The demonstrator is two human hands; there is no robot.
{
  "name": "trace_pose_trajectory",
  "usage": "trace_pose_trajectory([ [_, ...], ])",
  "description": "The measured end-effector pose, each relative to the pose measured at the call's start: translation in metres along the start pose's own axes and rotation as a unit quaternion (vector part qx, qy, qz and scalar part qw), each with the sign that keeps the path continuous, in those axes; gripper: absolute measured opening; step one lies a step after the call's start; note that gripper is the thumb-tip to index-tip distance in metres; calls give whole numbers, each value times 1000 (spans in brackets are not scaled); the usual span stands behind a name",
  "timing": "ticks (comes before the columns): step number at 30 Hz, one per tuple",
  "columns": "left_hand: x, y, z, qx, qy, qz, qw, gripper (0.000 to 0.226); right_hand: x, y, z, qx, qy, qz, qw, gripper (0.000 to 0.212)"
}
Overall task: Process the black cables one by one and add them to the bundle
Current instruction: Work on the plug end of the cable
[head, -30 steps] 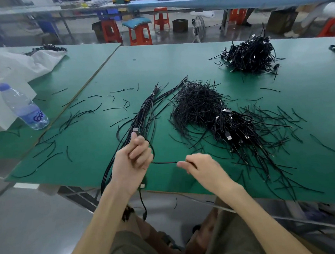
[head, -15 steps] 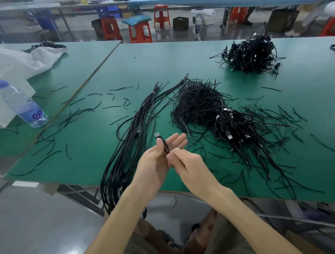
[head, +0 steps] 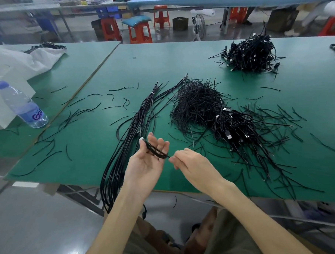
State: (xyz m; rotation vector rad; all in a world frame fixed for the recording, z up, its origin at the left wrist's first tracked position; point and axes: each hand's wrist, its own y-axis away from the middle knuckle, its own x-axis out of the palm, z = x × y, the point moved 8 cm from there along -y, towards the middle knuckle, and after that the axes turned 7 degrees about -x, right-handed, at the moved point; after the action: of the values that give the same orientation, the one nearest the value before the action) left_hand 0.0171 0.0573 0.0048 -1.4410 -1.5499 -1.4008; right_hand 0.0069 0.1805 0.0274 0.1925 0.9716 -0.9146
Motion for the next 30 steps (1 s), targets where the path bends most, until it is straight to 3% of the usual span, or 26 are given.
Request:
trace_pose_trajectory([
  [3,6,2,-6,-9,-6,30,999,34,1,4,-11,8,16,8,1000,46],
  [6,8,10,-8,-13,-210,46,976,40,-10,-3,-19,0,59,-2,998,48],
  [7,9,12,-9,1,-329,51,943,42,-17,-7,-21,-4,74,-12,997,47],
  [9,13,15,-3,17,-540,73,838,44,-30,-15,-22,-10,94,-36,995,45],
  [13,8,8,14,26,-771,50,634,43,-32,-22,-11,-11,106,-47,993,24],
  [15,3,4,16,39,-801,29,596,40,-28,-21,-10,9,96,-47,994,19],
  [18,-1,1,9,77,-806,-18,587,36,-20,-14,-21,79,-4,-50,996,18],
  [20,-2,-1,5,102,-787,-49,606,31,-14,-10,-19,99,-77,-62,990,25],
  [22,0,-1,1,130,-746,-67,649,31,-7,-7,-9,97,-114,-73,986,26],
  [24,0,1,-1,140,-663,-73,732,33,-3,-5,0,93,-143,-90,981,22],
  [27,-7,1,10,76,-468,-51,879,40,-4,-5,4,94,-156,-107,977,20],
  [28,-8,1,14,57,-405,-40,912,44,-4,-4,5,95,-156,-107,977,21],
  [30,-8,-2,16,44,-319,-26,946,51,-2,-3,7,95,-148,-99,979,21],
])
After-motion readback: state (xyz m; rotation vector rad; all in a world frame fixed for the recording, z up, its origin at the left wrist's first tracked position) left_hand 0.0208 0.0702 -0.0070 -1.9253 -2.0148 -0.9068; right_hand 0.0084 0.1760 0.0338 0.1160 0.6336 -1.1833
